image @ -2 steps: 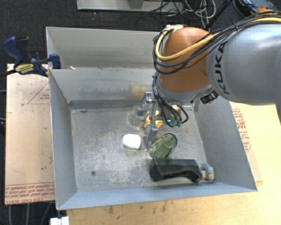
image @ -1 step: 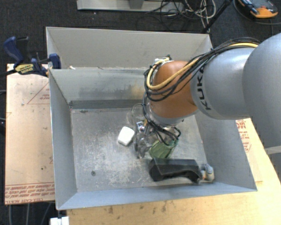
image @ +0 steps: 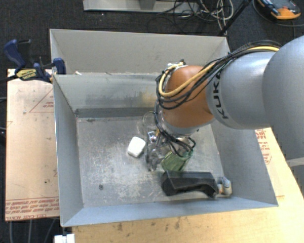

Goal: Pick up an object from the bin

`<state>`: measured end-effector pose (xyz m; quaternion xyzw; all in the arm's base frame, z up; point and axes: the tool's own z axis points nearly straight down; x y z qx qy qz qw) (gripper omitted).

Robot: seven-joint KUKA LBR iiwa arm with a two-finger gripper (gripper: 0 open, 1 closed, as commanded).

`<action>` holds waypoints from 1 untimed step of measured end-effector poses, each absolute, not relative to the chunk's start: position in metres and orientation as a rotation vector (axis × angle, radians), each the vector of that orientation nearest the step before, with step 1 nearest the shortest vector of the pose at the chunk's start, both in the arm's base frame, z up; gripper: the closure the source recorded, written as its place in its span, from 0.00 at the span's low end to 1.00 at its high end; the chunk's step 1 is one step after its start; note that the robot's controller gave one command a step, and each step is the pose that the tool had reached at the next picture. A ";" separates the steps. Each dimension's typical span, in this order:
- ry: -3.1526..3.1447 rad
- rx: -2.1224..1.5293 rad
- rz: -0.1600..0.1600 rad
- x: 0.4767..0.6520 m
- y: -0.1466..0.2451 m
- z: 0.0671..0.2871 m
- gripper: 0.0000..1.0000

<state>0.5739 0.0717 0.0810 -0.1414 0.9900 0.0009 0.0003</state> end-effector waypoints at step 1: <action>3.101 -0.508 0.001 0.575 0.078 0.093 1.00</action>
Offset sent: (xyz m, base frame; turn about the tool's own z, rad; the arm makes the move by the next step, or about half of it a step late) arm -0.0057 -0.0266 0.0532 0.2721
